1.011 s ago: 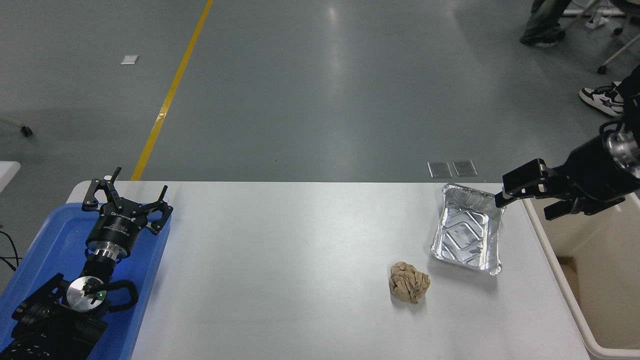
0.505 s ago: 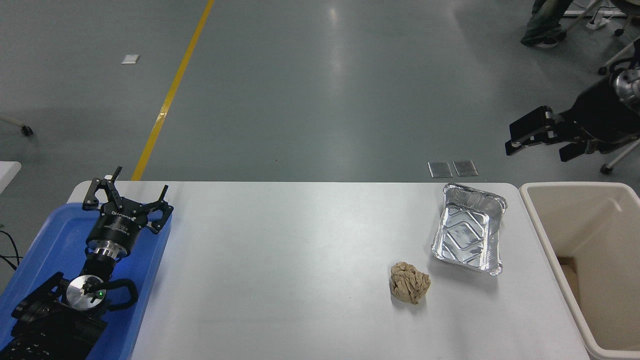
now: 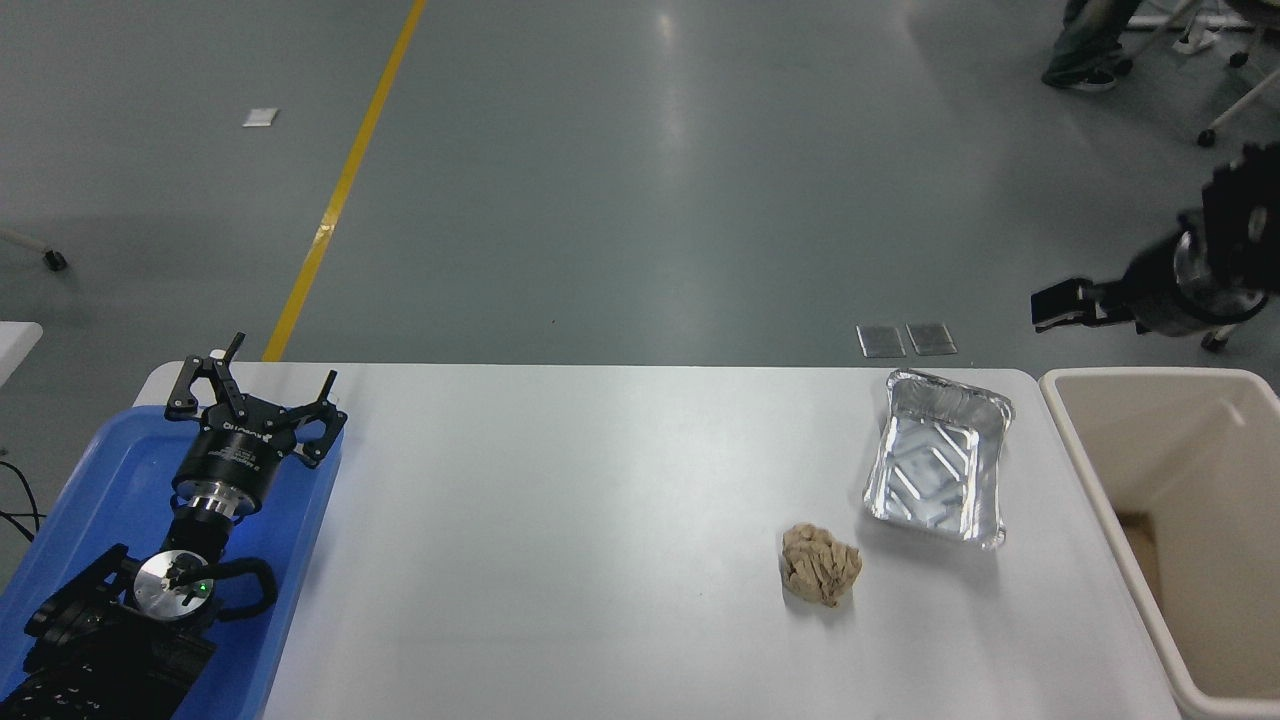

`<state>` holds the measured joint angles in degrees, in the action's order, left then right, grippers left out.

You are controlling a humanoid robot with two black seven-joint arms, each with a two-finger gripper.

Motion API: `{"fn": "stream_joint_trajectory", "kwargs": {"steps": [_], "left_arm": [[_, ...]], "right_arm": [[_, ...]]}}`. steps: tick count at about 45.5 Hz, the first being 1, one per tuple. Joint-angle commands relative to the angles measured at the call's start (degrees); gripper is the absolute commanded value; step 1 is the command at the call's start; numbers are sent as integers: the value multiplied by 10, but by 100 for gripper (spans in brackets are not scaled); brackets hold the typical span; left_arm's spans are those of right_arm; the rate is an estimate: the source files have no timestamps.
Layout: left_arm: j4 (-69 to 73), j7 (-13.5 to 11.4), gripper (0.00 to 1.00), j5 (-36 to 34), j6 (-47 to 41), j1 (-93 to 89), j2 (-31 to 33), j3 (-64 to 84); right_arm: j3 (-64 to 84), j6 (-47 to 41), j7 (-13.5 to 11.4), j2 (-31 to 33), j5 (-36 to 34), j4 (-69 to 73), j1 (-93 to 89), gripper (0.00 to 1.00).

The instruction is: Pick up foil plate and place in dustbin

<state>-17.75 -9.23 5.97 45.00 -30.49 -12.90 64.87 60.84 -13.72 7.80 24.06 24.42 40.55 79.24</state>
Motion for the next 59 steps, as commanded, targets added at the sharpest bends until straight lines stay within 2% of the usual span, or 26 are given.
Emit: {"fn": "stream_joint_trajectory", "kwargs": {"steps": [1,8,19,23,28,31,34,37,41,45,52,59], "left_arm": [[0,-1,99,0,0,0,0,0],[0,-1,99,0,0,0,0,1],[0,-1,99,0,0,0,0,1],[0,-2,99,0,0,0,0,1],[0,-1,99,0,0,0,0,1],[0,-1,99,0,0,0,0,1],[0,-1,99,0,0,0,0,1],[0,-1,99,0,0,0,1,1],[0,-2,99,0,0,0,1,1],[0,-2,99,0,0,0,1,1],[0,-1,99,0,0,0,1,1],[0,-1,99,0,0,0,0,1]], "right_arm": [[-69,58,-14,-45,-7,-91,-149,100],[-99,62,-29,-61,-54,-96,-177,100],[-128,92,-38,-83,-57,-153,-229,100],[-128,94,-42,-83,-58,-153,-231,96],[-143,94,-48,-83,-58,-153,-234,76],[-151,94,-49,-84,-57,-153,-240,69],[-156,95,-49,-84,-56,-153,-242,53],[-156,105,-49,-87,-54,-154,-248,45],[-155,113,-49,-88,-53,-153,-250,41],[-157,113,-49,-90,-55,-152,-250,30],[-162,122,-45,-90,-57,-151,-249,0],[-162,123,-43,-89,-54,-144,-246,0]]}}
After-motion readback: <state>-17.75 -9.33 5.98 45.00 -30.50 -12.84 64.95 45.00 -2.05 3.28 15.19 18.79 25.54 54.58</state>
